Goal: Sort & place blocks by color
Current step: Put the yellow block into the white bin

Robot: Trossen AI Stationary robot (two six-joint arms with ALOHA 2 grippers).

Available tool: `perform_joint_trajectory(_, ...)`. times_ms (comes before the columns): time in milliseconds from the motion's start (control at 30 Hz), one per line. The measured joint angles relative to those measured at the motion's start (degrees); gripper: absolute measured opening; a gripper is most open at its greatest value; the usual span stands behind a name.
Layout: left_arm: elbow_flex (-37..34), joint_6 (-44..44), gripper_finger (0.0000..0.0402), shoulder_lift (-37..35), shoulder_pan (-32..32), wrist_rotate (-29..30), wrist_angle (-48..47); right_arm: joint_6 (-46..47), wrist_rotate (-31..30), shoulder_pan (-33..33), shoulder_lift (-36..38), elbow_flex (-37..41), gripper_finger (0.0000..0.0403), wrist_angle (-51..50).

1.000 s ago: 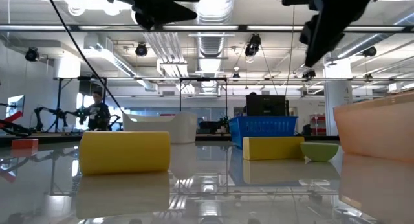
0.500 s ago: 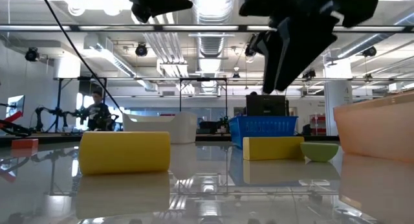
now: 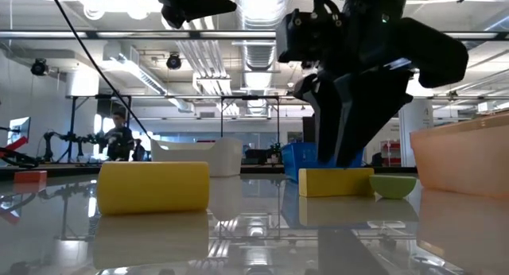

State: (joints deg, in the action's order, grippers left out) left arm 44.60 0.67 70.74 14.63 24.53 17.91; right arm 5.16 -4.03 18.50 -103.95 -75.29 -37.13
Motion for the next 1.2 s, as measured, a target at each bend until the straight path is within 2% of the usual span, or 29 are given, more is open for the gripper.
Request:
perform_joint_trajectory(167, 0.0, 0.0, 0.0270, 0.0, 0.0, 0.0, 0.0, -0.2, 0.0, 0.0, -1.3, 0.0, 0.0170, 1.6)
perform_joint_trajectory(300, 0.0, 0.0, 0.0270, 0.0, 0.0, 0.0, 0.0, -0.2, 0.4, -0.2, -2.0, 0.1, 0.0153, 2.3)
perform_joint_trajectory(633, 0.0, 0.1, 0.0270, 0.0, 0.0, 0.0, 0.0, -0.8, 3.6, -1.1, -2.5, 0.5, 0.0038, 3.4)
perform_joint_trajectory(833, 0.0, 0.1, 0.0270, 0.0, 0.0, 0.0, 0.0, -2.6, 3.8, -1.3, -2.0, 0.5, 0.0038, 3.6)
perform_joint_trajectory(1033, 0.0, 0.4, 0.0270, 0.0, 0.1, 0.0, -0.3, -5.1, -3.0, -1.3, 1.5, 0.6, 0.0038, 3.5)
perform_joint_trajectory(1200, 0.0, 0.4, 0.0270, 0.2, 0.5, 0.0, -0.9, -7.7, -5.6, -1.3, 5.4, 1.2, 0.0038, 6.8)
